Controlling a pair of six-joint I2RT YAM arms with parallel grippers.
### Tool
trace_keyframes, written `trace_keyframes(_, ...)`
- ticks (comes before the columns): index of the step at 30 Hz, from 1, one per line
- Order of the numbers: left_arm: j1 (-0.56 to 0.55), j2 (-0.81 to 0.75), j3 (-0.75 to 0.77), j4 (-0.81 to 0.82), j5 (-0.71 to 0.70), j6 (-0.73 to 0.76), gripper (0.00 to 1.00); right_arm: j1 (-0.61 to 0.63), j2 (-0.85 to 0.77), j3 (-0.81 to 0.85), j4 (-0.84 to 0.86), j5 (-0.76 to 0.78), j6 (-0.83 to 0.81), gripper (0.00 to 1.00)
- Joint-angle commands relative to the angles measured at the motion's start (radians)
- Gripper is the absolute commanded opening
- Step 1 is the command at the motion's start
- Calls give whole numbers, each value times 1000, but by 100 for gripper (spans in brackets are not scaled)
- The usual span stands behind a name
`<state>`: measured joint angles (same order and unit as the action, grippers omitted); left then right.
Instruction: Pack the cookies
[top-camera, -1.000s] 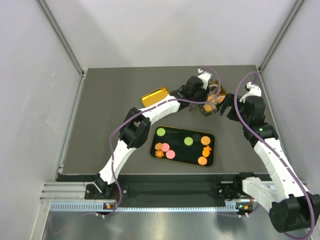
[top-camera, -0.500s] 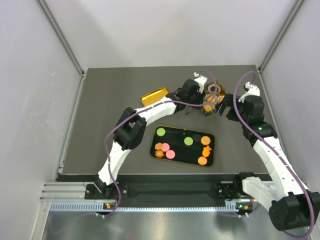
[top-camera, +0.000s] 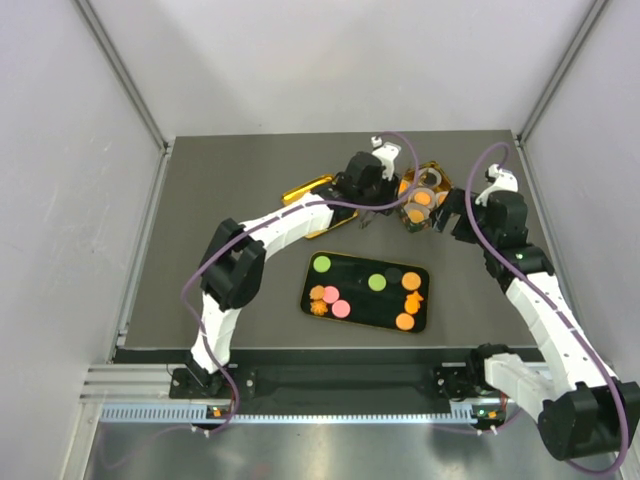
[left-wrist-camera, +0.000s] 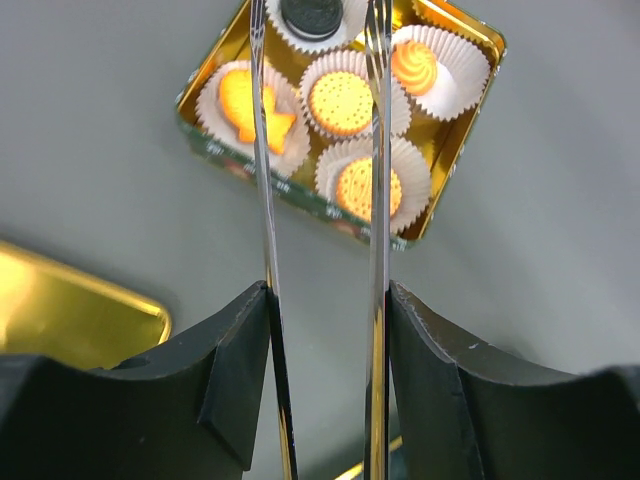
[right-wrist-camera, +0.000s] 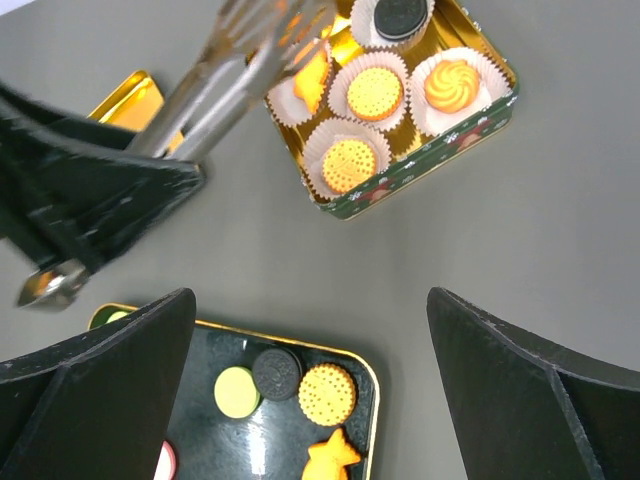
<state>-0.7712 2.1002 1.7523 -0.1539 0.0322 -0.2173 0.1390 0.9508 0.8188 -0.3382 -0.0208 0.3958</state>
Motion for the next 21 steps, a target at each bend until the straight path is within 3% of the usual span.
trace_keyframes(1,13,-135,-62,70,-1,-30,53,-7,20,45,18,-22,-8,100)
trace_keyframes(7,24,-316,-246,51,-23,-54,53,-6,42,59,25,-44,-3,100)
trace_keyframes(11,32,-469,-387,24,-115,-60,53,-7,45,59,30,-41,-3,100)
trace_keyframes(21,79,-684,-586,-16,-195,-148,53,-6,43,56,24,-38,-11,100)
